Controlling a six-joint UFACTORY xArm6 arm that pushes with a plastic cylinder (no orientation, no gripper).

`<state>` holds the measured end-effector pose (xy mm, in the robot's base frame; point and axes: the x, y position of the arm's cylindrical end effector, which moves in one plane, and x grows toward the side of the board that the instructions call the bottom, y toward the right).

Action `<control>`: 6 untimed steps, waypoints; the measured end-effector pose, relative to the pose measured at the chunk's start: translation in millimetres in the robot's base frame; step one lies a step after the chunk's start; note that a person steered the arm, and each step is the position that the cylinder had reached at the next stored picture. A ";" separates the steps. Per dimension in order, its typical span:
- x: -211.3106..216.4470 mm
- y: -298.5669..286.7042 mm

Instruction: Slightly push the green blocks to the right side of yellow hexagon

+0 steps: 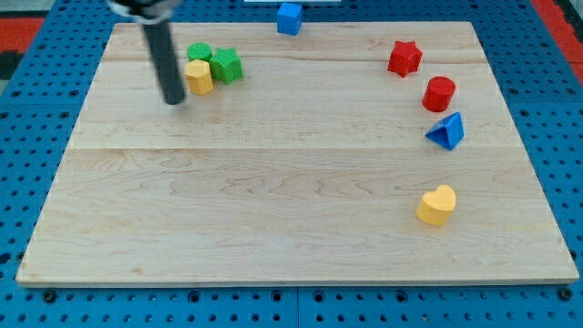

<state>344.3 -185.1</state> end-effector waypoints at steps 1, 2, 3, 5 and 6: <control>-35.3 6.4; -58.5 -9.1; -66.0 3.1; -90.0 79.7; -92.2 100.5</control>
